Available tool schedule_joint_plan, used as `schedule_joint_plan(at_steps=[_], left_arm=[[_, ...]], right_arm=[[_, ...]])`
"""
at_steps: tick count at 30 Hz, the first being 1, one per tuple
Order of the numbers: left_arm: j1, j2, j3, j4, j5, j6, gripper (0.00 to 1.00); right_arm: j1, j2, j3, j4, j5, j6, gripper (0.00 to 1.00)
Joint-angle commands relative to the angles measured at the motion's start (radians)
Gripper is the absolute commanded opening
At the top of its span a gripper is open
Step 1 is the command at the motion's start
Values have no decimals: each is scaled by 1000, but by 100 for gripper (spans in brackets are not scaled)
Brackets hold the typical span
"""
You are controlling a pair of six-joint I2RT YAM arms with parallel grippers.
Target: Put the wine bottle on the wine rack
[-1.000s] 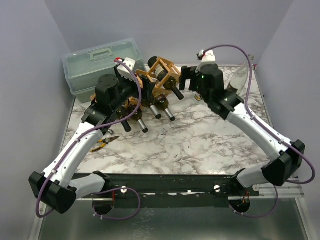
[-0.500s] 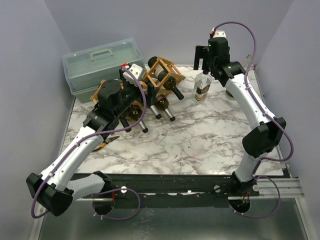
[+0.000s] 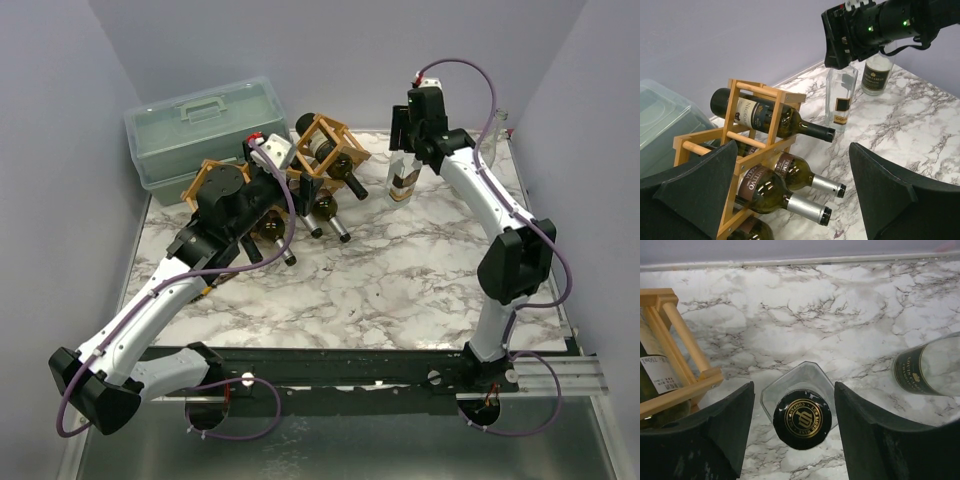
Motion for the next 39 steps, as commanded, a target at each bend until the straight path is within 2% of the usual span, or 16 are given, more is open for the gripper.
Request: schedule_joint_plan(at_steps=[1, 5, 7, 12, 13, 16, 19, 25, 29, 39], left_arm=[[-8, -25, -12, 22, -34, 12, 95], [-8, -26, -11, 23, -26, -3, 95], [-8, -23, -13, 25, -36, -1, 95], [-10, -19, -13, 28, -21, -11, 96], [-10, -18, -15, 29, -23, -13, 97], [-18, -14, -16, 29, -28, -12, 98], [-23, -11, -19, 33, -19, -15, 99], [-45, 25, -22, 37, -7, -25, 99], [-57, 54, -15, 37, 15, -55, 98], [-91, 165, 13, 33, 137, -165, 98]], right_arm=[[-4, 36, -36, 72, 26, 10, 65], [-5, 17, -82, 101, 34, 22, 59], [-4, -9, -120, 125, 36, 17, 53], [-4, -91, -235, 181, 71, 12, 12], [-5, -107, -250, 182, 102, 34, 1], [-5, -162, -299, 129, 166, 104, 1], [-5, -273, -401, 118, 117, 119, 0], [-4, -592, -644, 142, -62, 156, 1], [-4, -770, -734, 104, -170, 207, 1], [-5, -1035, -883, 40, -380, 381, 1]])
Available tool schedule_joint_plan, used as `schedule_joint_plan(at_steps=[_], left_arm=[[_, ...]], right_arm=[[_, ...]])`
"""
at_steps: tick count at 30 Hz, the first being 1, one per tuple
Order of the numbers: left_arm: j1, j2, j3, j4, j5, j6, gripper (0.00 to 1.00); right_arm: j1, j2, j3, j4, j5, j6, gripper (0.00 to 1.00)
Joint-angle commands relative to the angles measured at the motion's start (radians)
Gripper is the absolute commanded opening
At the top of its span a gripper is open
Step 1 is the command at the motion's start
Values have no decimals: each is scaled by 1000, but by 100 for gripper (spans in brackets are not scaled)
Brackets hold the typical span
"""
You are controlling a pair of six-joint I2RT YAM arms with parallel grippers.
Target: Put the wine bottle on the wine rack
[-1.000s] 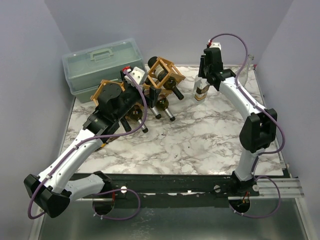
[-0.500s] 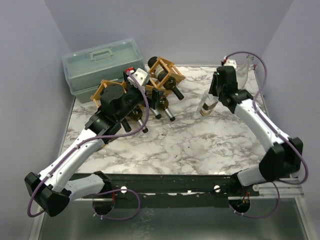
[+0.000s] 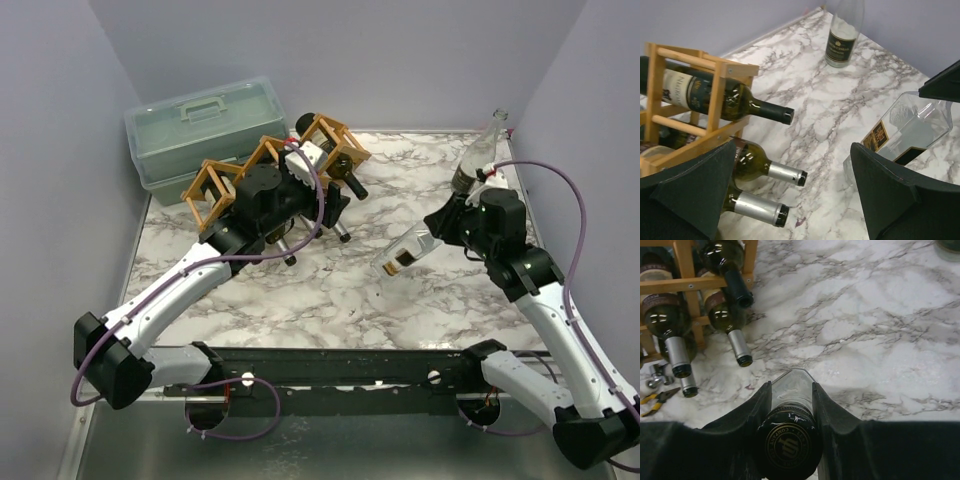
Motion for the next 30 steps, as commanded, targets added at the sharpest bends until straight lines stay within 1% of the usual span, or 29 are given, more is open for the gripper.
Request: schedule_joint_plan(at_steps=[1, 5, 9, 11, 13, 16, 18, 22, 25, 30], left_arm=[[-31, 48, 23, 18, 104, -62, 98], [-63, 88, 27, 15, 131, -61, 98], [-108, 118, 33, -10, 141, -11, 99], [-150, 132, 41, -48, 97, 54, 99], [-191, 143, 40, -76, 25, 129, 99], [-244, 144, 24, -85, -23, 208, 99], [-264, 143, 18, -85, -5, 223, 99], [-285, 140, 10, -83, 90, 231, 99], [-309, 140, 3, -76, 100, 233, 99], [-383, 151, -10, -70, -15, 280, 99]], right_arm=[[1, -101, -45, 64, -151, 144, 0], [1, -139, -82, 72, -194, 187, 1], [2, -149, -59, 51, -212, 212, 1], [2, -155, -58, 59, -244, 235, 1], [2, -154, -58, 73, -283, 255, 1], [2, -149, -70, 109, -334, 282, 1], [2, -143, -81, 137, -362, 303, 1], [2, -127, -93, 186, -392, 340, 0], [1, -124, -103, 219, -399, 373, 1], [2, -122, -111, 251, -387, 428, 1]])
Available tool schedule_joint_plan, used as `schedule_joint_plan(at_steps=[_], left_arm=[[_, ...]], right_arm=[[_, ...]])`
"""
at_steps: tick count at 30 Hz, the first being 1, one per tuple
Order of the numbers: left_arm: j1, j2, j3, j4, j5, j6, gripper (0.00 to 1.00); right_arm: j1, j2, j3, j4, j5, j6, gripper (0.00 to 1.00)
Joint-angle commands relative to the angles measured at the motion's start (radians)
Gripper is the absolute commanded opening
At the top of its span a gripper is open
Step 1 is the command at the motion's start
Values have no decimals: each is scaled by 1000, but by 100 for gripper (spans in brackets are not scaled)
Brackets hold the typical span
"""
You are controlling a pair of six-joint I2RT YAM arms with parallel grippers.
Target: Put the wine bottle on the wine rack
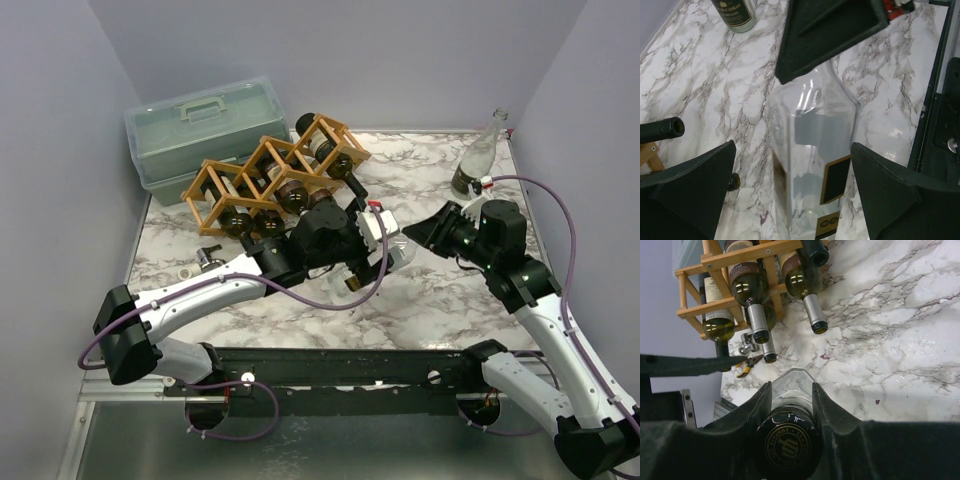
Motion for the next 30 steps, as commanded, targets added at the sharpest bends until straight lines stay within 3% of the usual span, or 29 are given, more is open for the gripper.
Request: schedule_joint_plan(at_steps=[1, 12, 18, 22, 26, 28, 30], left_arm=[[-75, 8, -25, 8, -102, 66, 99], [-151, 64, -47, 46, -405, 164, 98], [-153, 72, -51, 59, -505, 198, 86], [-154, 67, -56, 67, -551, 228, 64], [-162, 55, -61, 68, -571, 275, 21], [-165, 45, -71, 84, -595, 303, 3], [-171, 30, -94, 106, -616, 350, 0]], right_arm=[[1, -13, 13, 171, -47, 130, 1], [2, -47, 10, 211, -44, 222, 1], [2, -74, 6, 211, -62, 248, 0], [2, -87, -2, 206, -71, 252, 1], [2, -98, -5, 209, -107, 218, 1], [2, -95, 6, 154, -98, 154, 10], [2, -87, 34, 59, -69, 78, 29]])
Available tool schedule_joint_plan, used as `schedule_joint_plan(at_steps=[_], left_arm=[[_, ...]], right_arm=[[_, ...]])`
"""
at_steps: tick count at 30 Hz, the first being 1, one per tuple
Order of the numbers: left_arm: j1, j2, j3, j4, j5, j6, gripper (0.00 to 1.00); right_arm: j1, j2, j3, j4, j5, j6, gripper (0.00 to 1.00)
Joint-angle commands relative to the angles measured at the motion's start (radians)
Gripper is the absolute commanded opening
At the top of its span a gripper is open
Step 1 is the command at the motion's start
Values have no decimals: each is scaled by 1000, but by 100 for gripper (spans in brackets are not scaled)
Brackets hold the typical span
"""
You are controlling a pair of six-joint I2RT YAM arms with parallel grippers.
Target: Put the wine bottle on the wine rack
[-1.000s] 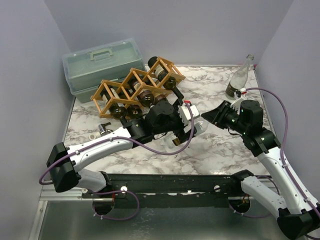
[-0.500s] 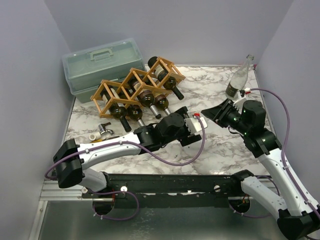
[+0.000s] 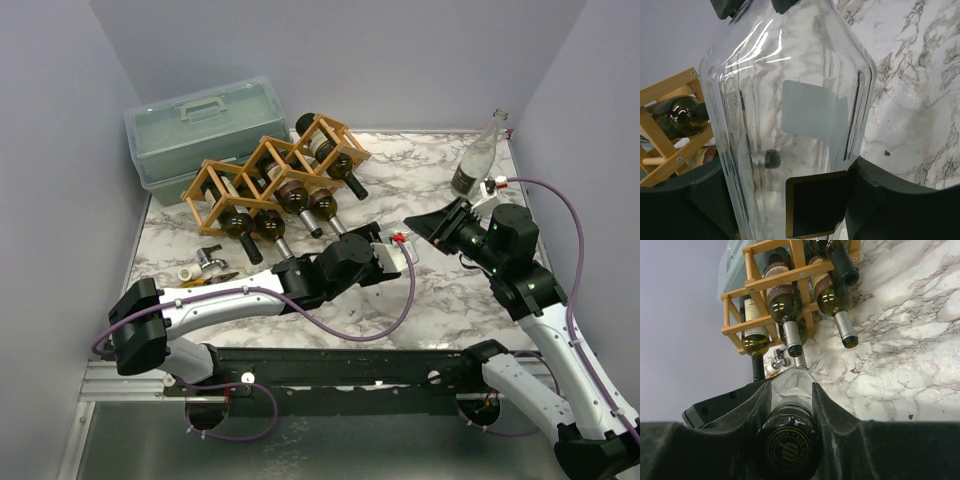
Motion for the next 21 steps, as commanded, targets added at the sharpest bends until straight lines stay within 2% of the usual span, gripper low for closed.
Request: schedule_joint_plan(at_steps=[1, 2, 6, 8, 11, 18, 21], left_arm=[[4, -51, -57, 71, -137, 124, 0], [1, -59, -73, 91, -143, 156, 0], [-3, -83, -125, 134, -136, 262, 0], [-5, -104, -145, 140, -111, 301, 0], [-5, -134, -178, 163, -73, 353, 0], [-5, -171, -240, 194, -12, 453, 0], [-6, -177, -252, 198, -2, 479, 0]], right_arm=[[4, -30, 60, -81, -52, -110, 40], [4, -26, 69, -119, -51, -139, 52], [4, 12, 133, -290, -8, -277, 84], [4, 51, 179, -382, 23, -365, 92], [3, 103, 226, -469, 1, -461, 96], [4, 167, 240, -542, -329, -629, 95], [8, 173, 224, -552, -365, -648, 93]])
